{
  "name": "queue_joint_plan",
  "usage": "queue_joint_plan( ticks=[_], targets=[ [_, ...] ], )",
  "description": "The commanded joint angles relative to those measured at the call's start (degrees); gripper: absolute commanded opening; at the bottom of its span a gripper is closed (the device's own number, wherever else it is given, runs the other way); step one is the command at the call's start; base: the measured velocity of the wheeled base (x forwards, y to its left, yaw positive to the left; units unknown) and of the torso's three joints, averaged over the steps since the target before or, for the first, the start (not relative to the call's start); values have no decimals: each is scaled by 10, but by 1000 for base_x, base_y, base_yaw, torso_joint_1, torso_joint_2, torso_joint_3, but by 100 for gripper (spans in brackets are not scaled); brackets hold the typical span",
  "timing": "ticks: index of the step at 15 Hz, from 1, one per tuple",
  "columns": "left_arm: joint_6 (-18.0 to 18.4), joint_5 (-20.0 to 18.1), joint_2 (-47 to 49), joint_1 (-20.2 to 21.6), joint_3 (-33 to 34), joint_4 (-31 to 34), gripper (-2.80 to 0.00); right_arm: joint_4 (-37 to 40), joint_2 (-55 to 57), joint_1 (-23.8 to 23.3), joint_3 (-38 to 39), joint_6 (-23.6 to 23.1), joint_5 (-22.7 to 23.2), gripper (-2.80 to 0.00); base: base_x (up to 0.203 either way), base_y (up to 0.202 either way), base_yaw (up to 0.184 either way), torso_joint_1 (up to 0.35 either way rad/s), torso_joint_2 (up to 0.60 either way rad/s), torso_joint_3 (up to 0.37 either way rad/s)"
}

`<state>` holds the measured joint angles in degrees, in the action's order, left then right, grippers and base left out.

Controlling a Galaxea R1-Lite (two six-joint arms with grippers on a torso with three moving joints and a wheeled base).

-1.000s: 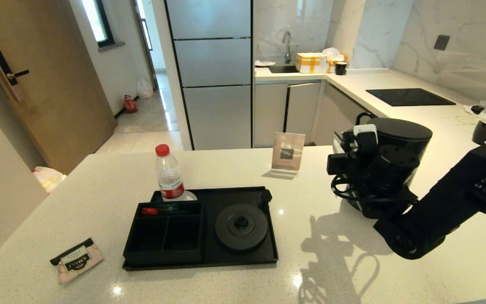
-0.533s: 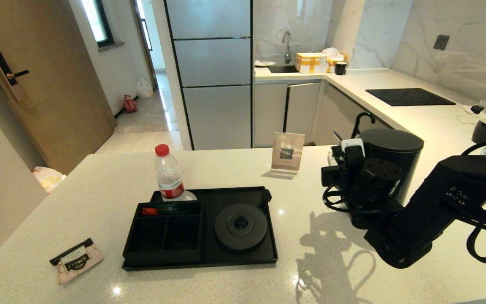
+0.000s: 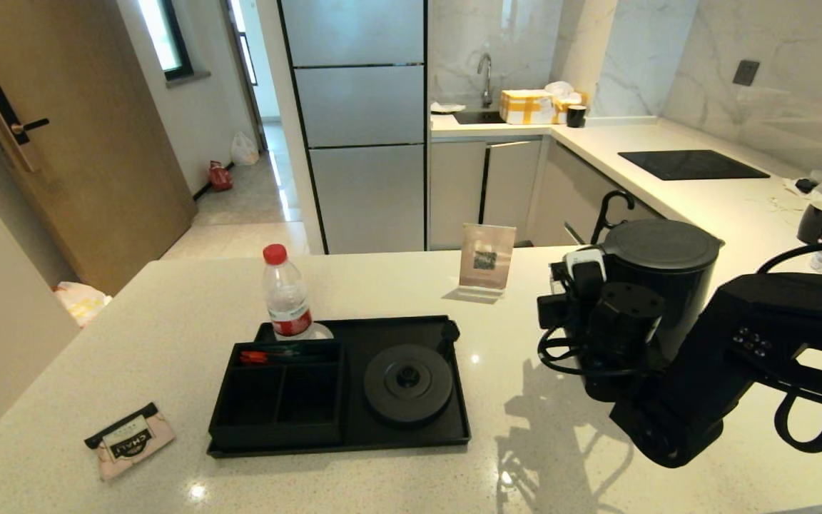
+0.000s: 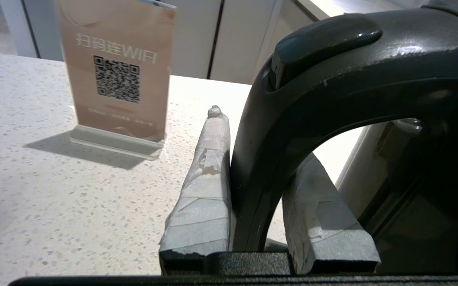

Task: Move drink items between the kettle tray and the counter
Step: Place it on the right

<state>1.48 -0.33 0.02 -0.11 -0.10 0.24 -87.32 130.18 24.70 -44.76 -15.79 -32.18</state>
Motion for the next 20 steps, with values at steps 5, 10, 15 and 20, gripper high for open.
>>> queue_joint_plan(
  ticks=[5,10,15,20],
  targets=[
    [0,0,-1,0,0,0,-280,-3,-6,-19,-16,-1,-9,-280,0,0,0,0,0,0],
    [0,0,-1,0,0,0,-280,-3,-12,-24,-20,-2,-8,-280,0,0,0,0,0,0],
    [0,0,-1,0,0,0,-280,-3,-12,-30,-25,-3,-6,-280,0,0,0,0,0,0],
    [0,0,-1,0,0,0,-280,-3,-12,-30,-25,-5,-7,0,0,0,0,0,0,0]
  ],
)
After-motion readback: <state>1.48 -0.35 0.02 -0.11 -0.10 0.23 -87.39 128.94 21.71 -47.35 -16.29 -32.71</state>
